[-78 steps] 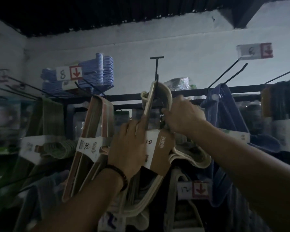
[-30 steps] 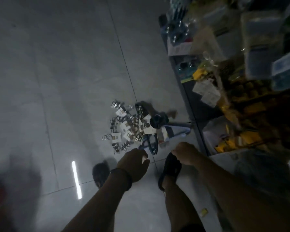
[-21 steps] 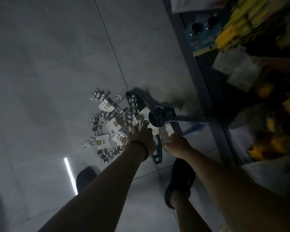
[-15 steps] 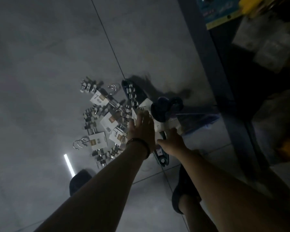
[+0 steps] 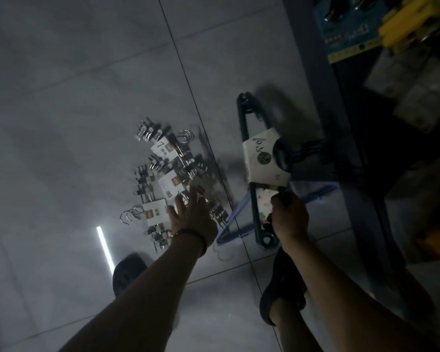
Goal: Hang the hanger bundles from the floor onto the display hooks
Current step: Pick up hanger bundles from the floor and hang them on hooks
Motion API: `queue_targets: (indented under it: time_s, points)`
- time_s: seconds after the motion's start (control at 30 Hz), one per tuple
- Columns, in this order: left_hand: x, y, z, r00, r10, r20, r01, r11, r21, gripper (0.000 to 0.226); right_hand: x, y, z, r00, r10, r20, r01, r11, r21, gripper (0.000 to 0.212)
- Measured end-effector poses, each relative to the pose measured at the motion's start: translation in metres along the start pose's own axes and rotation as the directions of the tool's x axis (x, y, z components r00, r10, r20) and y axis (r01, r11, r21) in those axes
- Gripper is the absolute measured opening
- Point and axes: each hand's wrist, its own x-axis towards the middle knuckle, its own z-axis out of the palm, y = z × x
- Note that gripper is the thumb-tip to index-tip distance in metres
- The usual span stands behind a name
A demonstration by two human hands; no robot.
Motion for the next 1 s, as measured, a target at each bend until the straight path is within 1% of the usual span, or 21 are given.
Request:
queue_targets:
  time_s: [0.1, 0.17, 0.2, 0.23, 0.27, 0.3, 0.33, 0.37, 0.4, 0.47, 0.5, 0.53, 0.6, 0.63, 0.67, 0.7, 0.73, 0.8, 0.87, 0.93, 1.0]
  points:
    - [-0.005, 0.017, -0.003, 0.992, 0.022, -0.122, -0.036, 0.993, -0.113, 0.049, 0.004, -0.003, -0.012, 0.989, -0.058, -0.135, 0.053, 0.998, -0.040, 0.026]
    - [-0.011, 0.034, -0.002, 0.970, 0.028, -0.240, -0.095, 0.957, -0.274, 0.048, -0.001, -0.003, -0.013, 0.981, -0.110, -0.162, 0.103, 0.994, -0.048, 0.025]
    - [-0.012, 0.044, -0.001, 0.966, 0.014, -0.257, -0.124, 0.900, -0.418, 0.053, -0.008, -0.003, -0.013, 0.980, -0.130, -0.153, 0.124, 0.991, -0.044, 0.029]
    - [-0.014, 0.054, -0.002, 0.982, 0.001, -0.187, -0.120, 0.771, -0.625, 0.060, -0.016, -0.003, -0.013, 0.982, -0.142, -0.123, 0.141, 0.990, -0.017, 0.032]
    - [-0.016, 0.065, -0.005, 0.998, 0.019, -0.054, -0.056, 0.539, -0.840, 0.066, -0.025, -0.001, -0.012, 0.986, -0.150, -0.074, 0.153, 0.987, 0.037, 0.030]
    - [-0.019, 0.074, -0.009, 0.995, 0.067, 0.079, 0.056, 0.285, -0.957, 0.069, -0.035, 0.001, -0.012, 0.988, -0.154, -0.011, 0.154, 0.983, 0.103, 0.022]
    - [-0.021, 0.079, -0.010, 0.980, 0.120, 0.157, 0.146, 0.100, -0.984, 0.065, -0.045, 0.006, -0.010, 0.985, -0.158, 0.069, 0.147, 0.979, 0.143, 0.014]
    - [-0.023, 0.081, -0.010, 0.975, 0.130, 0.180, 0.183, -0.015, -0.983, 0.057, -0.054, 0.010, -0.008, 0.972, -0.195, 0.135, 0.182, 0.978, 0.098, 0.012]
    - [-0.023, 0.081, -0.009, 0.976, 0.112, 0.189, 0.200, -0.101, -0.975, 0.049, -0.060, 0.012, -0.007, 0.952, -0.246, 0.184, 0.248, 0.969, 0.014, 0.010]
    - [-0.025, 0.075, -0.006, 0.977, 0.047, 0.209, 0.215, -0.195, -0.957, 0.046, -0.059, 0.015, -0.006, 0.900, -0.322, 0.292, 0.373, 0.917, -0.139, 0.017]
    - [-0.025, 0.068, -0.004, 0.980, -0.003, 0.201, 0.197, -0.187, -0.962, 0.045, -0.051, 0.016, -0.004, 0.879, -0.336, 0.338, 0.418, 0.885, -0.207, 0.024]
    - [-0.023, 0.060, -0.002, 0.983, -0.064, 0.171, 0.162, -0.129, -0.978, 0.041, -0.040, 0.017, -0.004, 0.869, -0.293, 0.399, 0.414, 0.872, -0.260, 0.029]
    - [-0.016, 0.037, 0.001, 0.982, -0.179, 0.067, 0.084, 0.088, -0.993, 0.032, -0.009, 0.019, -0.007, 0.855, -0.160, 0.493, 0.418, 0.776, -0.473, 0.034]
    - [-0.012, 0.024, 0.003, 0.976, -0.217, 0.010, 0.052, 0.189, -0.981, 0.030, 0.007, 0.019, -0.007, 0.878, -0.143, 0.457, 0.412, 0.712, -0.568, 0.039]
    - [-0.008, 0.012, 0.004, 0.969, -0.247, -0.029, 0.037, 0.258, -0.965, 0.028, 0.020, 0.016, -0.008, 0.900, -0.178, 0.399, 0.403, 0.690, -0.601, 0.045]
    - [-0.004, 0.001, 0.005, 0.962, -0.269, -0.038, 0.043, 0.291, -0.956, 0.027, 0.033, 0.012, -0.007, 0.910, -0.223, 0.348, 0.401, 0.683, -0.611, 0.051]
    - [0.001, -0.010, 0.007, 0.959, -0.284, -0.023, 0.064, 0.292, -0.954, 0.030, 0.045, 0.004, -0.006, 0.911, -0.258, 0.321, 0.409, 0.658, -0.632, 0.059]
    - [0.016, -0.030, 0.008, 0.956, -0.292, 0.030, 0.104, 0.242, -0.965, 0.034, 0.071, -0.013, 0.001, 0.880, -0.284, 0.381, 0.474, 0.496, -0.727, 0.075]
    - [0.032, -0.043, 0.005, 0.955, -0.289, 0.069, 0.125, 0.181, -0.975, 0.033, 0.092, -0.029, 0.008, 0.859, -0.191, 0.475, 0.506, 0.459, -0.730, 0.090]
    - [0.045, -0.049, 0.003, 0.952, -0.296, 0.071, 0.123, 0.158, -0.980, 0.031, 0.101, -0.036, 0.018, 0.819, -0.077, 0.569, 0.543, 0.428, -0.723, 0.108]
    - [0.052, -0.048, 0.005, 0.947, -0.314, 0.070, 0.122, 0.150, -0.981, 0.026, 0.096, -0.029, 0.026, 0.807, -0.054, 0.588, 0.570, 0.329, -0.753, 0.127]
